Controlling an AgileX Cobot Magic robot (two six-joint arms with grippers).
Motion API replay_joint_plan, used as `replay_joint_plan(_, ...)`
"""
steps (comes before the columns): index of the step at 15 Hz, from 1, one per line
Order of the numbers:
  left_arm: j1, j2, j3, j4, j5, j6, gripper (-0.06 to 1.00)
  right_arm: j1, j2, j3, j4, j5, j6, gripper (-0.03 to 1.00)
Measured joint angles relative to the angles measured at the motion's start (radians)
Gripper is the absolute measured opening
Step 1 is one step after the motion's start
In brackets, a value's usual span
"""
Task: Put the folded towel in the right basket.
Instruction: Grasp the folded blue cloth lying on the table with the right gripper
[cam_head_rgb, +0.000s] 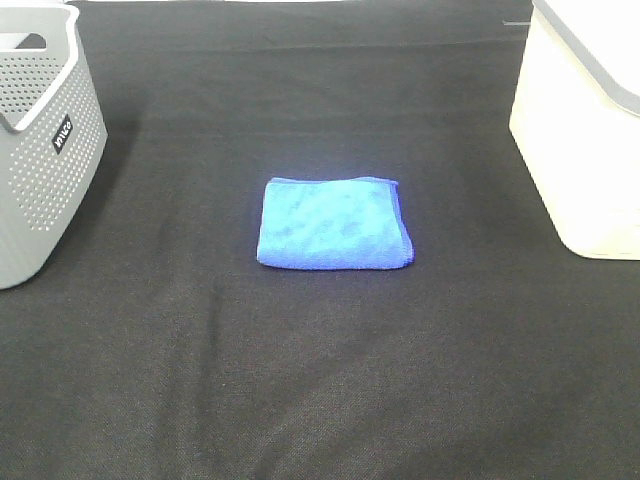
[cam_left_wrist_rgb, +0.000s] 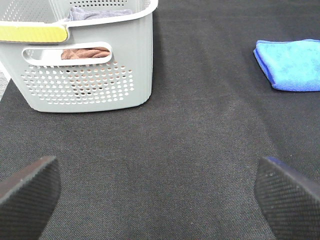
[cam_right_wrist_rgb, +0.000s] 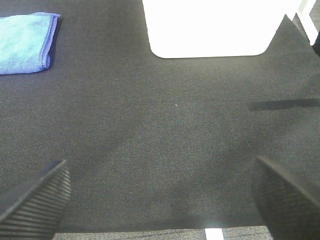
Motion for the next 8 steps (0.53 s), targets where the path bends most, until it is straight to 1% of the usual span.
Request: replay_joint_plan(8, 0.000, 0.000, 0.000, 0.000, 0.000, 0.000, 0.98, 0.000, 0.000, 0.000, 0.000, 0.000, 0.000, 0.95)
